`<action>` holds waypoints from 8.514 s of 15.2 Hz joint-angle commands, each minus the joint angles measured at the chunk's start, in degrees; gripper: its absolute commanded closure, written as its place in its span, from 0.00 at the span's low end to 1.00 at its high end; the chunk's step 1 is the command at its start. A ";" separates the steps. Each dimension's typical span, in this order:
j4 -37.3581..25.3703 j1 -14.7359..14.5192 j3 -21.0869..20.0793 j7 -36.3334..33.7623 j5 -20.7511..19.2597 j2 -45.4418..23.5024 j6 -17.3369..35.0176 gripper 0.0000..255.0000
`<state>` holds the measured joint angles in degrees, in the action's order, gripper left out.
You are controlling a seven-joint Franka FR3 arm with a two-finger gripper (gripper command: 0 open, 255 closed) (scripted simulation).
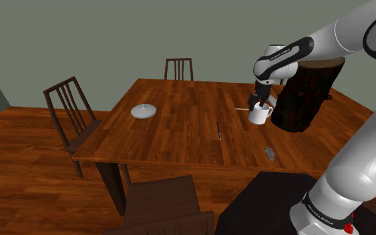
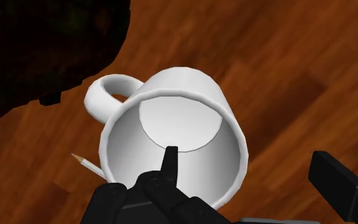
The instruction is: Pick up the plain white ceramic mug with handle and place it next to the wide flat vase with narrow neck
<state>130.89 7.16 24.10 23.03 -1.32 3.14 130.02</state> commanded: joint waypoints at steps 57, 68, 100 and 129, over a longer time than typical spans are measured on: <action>-14.41 -0.81 -1.98 -3.30 -2.34 6.37 -20.33 1.00; -19.81 -7.29 -9.98 -16.88 -0.16 1.00 -20.92 1.00; -81.08 -22.06 -21.13 -43.04 1.98 -43.59 -38.16 1.00; -58.75 -22.46 -21.18 -43.22 1.95 -42.68 -16.74 1.00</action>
<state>71.89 -15.32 2.91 -20.21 0.63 -39.60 113.04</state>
